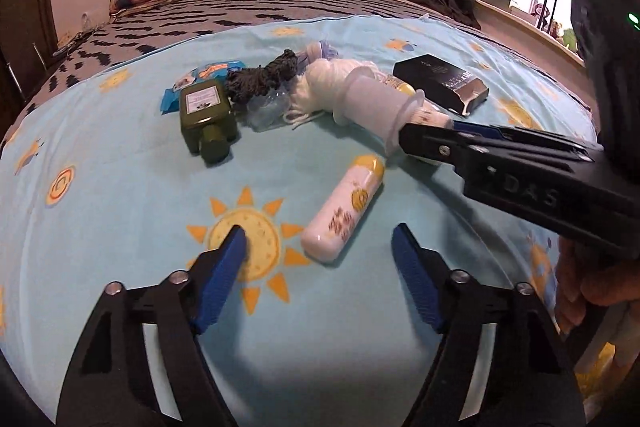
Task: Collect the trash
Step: 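Grasp the white sunscreen tube with the left gripper while the right gripper grasps the white tape roll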
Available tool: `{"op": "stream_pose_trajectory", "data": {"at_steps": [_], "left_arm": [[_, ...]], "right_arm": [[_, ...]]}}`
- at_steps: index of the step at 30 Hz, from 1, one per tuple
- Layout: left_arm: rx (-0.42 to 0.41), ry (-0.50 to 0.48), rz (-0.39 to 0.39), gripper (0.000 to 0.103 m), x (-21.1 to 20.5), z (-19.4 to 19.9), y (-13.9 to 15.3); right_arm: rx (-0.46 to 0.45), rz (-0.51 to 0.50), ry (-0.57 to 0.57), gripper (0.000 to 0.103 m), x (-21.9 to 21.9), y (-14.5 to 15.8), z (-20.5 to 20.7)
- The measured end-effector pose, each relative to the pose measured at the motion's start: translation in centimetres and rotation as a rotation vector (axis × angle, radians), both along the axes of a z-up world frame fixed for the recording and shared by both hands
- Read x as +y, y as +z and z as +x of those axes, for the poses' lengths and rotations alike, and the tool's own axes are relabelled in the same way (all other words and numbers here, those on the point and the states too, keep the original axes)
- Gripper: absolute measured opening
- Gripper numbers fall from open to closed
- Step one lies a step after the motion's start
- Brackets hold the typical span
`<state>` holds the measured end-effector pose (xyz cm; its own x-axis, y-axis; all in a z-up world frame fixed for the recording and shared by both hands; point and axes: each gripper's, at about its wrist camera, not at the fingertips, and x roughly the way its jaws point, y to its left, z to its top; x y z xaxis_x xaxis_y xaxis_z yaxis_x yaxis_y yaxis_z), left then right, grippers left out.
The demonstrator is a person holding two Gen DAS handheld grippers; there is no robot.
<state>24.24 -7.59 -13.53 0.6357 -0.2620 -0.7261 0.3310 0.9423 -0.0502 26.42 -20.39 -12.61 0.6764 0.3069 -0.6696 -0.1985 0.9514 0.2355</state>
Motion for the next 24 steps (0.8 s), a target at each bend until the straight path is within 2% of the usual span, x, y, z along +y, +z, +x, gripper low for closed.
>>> {"op": "stream_pose_trajectory", "data": {"at_steps": [5, 8, 16, 24], "left_arm": [[0.006, -0.015, -0.022, 0.033, -0.3, 0.7, 0.0], [-0.004, -0.023, -0.022, 0.027, -0.4, 0.1, 0.0], [-0.016, 0.0, -0.051, 0.018, 0.7, -3.1, 0.3], [-0.038, 0.006, -0.018, 0.018, 1.9, -8.9, 0.9]], "right_arm": [[-0.01, 0.009, -0.021, 0.035, -1.1, 0.3, -0.7], [0.002, 0.028, -0.021, 0.035, -1.3, 0.0, -1.2], [-0.022, 0.0, -0.016, 0.035, -0.9, 0.3, -5.2], [-0.058, -0.003, -0.002, 0.035, -0.4, 1.5, -10.5]]}}
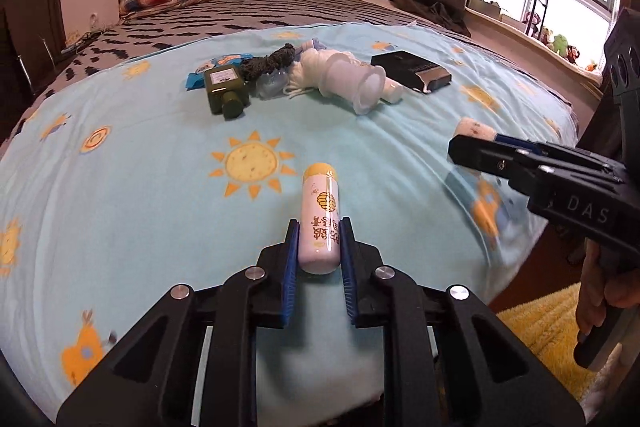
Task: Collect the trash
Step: 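Grasp the white sunscreen tube with the left gripper while the right gripper grasps the white tape roll, then lower the tube and tape roll into the black bin and open both grippers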
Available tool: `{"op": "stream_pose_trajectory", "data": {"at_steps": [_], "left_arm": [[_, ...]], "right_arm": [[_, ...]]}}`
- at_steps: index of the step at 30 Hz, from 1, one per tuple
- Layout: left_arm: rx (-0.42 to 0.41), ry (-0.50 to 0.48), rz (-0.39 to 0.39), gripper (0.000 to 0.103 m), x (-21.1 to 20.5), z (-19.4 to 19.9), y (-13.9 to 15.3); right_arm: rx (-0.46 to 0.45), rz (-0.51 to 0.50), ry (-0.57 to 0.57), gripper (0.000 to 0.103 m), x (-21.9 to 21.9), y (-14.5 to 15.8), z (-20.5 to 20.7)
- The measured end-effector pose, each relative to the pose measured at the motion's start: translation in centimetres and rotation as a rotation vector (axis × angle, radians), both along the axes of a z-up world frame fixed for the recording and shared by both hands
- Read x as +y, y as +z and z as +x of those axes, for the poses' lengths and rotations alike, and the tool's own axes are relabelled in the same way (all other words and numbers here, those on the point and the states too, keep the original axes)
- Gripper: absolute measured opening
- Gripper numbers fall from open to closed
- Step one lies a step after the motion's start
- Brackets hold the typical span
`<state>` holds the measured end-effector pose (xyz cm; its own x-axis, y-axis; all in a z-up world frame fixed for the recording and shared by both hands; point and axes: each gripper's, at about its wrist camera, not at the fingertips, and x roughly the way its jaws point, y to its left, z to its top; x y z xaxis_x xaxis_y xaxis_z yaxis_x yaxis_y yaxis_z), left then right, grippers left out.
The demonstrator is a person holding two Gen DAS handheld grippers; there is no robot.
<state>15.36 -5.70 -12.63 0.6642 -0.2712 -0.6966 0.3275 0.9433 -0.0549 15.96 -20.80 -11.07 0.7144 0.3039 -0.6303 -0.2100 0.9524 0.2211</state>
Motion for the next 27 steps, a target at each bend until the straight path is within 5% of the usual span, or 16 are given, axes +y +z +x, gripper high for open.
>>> {"op": "stream_pose_trajectory", "data": {"at_steps": [16, 27], "left_arm": [[-0.027, 0.023, -0.031, 0.018, 2.8, -12.3, -0.3], [0.115, -0.017, -0.002, 0.018, 2.1, -14.7, -5.9]], "right_arm": [[0.018, -0.017, 0.052, 0.035, 2.1, -1.4, -10.9], [0.145, -0.028, 0.04, 0.035, 2.7, -7.0, -13.5]]}}
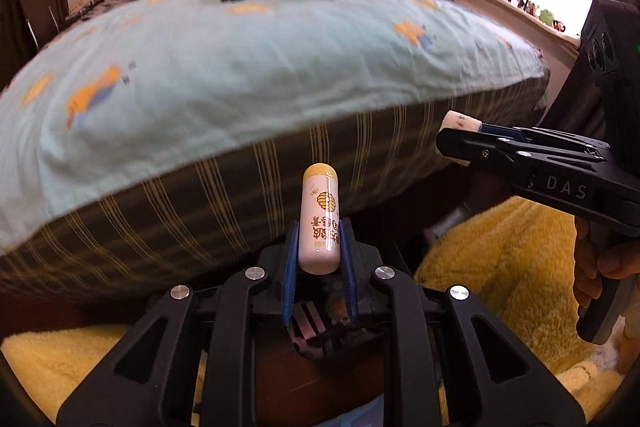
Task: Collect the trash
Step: 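Lower the tube and tape roll into the black bin and open both grippers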
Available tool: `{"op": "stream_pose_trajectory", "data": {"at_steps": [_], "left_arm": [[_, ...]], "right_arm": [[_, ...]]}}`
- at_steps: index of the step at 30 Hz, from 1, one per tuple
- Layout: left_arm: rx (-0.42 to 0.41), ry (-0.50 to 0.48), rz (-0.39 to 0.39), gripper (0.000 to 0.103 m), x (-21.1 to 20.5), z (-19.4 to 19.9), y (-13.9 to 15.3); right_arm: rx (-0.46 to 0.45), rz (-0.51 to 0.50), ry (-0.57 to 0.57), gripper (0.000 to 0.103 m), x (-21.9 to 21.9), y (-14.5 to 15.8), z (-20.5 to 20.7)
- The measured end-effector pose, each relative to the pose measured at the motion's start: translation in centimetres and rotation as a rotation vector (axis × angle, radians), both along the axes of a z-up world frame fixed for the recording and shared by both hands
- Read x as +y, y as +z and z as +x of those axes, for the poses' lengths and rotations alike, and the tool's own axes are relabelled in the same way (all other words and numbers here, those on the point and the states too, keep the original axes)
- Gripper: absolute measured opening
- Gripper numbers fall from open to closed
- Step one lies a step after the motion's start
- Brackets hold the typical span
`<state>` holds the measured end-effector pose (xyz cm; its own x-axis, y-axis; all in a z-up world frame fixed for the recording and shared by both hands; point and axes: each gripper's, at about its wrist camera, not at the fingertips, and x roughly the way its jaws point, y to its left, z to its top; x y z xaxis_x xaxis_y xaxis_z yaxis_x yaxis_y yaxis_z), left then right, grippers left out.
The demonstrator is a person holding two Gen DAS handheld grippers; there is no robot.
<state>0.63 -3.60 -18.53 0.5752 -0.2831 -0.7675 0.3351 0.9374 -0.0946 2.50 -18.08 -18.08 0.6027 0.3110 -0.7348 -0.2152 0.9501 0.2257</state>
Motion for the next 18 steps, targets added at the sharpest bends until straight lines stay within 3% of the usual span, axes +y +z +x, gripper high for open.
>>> {"op": "stream_pose_trajectory", "data": {"at_steps": [12, 18], "left_arm": [[0.181, -0.002, 0.012, 0.018, 0.0, 1.9, -7.4], [0.232, -0.013, 0.011, 0.018, -0.3, 2.5, -9.2]], "right_arm": [[0.214, -0.069, -0.001, 0.035, 1.6, -9.0, 0.6], [0.275, -0.078, -0.01, 0.035, 2.1, -11.1, 0.9]]}}
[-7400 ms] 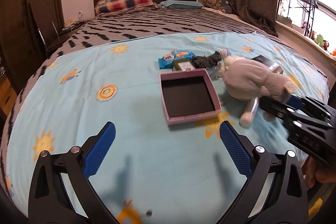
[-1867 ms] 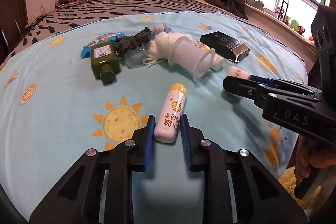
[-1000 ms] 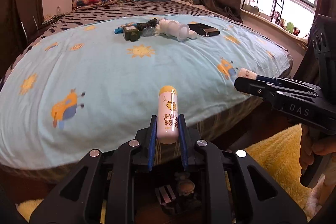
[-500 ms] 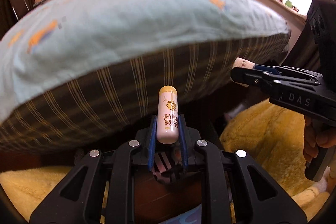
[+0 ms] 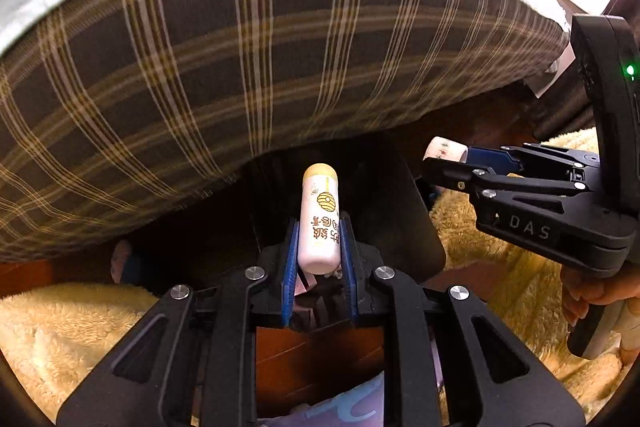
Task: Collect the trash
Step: 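Lower the tube and tape roll into the black bin and open both grippers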
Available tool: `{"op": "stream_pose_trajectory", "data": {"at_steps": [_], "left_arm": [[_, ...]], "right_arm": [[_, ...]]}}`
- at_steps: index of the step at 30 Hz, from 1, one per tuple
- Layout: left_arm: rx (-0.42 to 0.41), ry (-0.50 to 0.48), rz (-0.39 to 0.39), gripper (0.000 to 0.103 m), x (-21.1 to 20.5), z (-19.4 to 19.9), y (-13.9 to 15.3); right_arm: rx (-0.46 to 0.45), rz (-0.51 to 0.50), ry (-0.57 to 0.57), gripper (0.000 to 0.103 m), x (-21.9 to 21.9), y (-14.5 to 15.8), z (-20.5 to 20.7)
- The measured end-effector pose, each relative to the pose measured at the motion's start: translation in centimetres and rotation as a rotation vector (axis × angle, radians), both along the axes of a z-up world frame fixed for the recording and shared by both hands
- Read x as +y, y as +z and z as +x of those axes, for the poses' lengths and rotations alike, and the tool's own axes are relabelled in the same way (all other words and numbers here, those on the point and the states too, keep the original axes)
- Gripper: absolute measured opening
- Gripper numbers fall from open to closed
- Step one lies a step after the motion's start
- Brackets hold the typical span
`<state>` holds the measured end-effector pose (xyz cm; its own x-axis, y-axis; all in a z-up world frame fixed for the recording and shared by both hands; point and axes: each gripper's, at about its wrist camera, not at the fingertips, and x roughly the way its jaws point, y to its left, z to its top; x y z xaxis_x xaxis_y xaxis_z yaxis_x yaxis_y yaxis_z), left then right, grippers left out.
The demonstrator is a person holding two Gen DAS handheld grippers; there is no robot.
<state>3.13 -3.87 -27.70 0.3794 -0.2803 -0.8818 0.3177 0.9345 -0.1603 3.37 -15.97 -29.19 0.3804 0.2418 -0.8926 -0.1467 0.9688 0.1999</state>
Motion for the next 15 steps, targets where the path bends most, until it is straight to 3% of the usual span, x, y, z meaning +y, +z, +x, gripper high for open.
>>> {"op": "stream_pose_trajectory", "data": {"at_steps": [10, 13, 15], "left_arm": [[0.037, 0.009, -0.005, 0.018, -0.2, 1.0, -0.8], [0.03, 0.022, -0.004, 0.022, 0.2, 1.2, -0.5], [0.016, 0.039, -0.003, 0.026, 0.9, 1.3, 0.0]], "right_arm": [[0.026, 0.043, -0.022, 0.038, -0.5, -0.2, 1.6], [0.019, 0.045, -0.044, 0.058, -1.2, 0.8, 2.5], [0.008, 0.05, -0.06, 0.06, -1.9, 1.3, 2.9]]}}
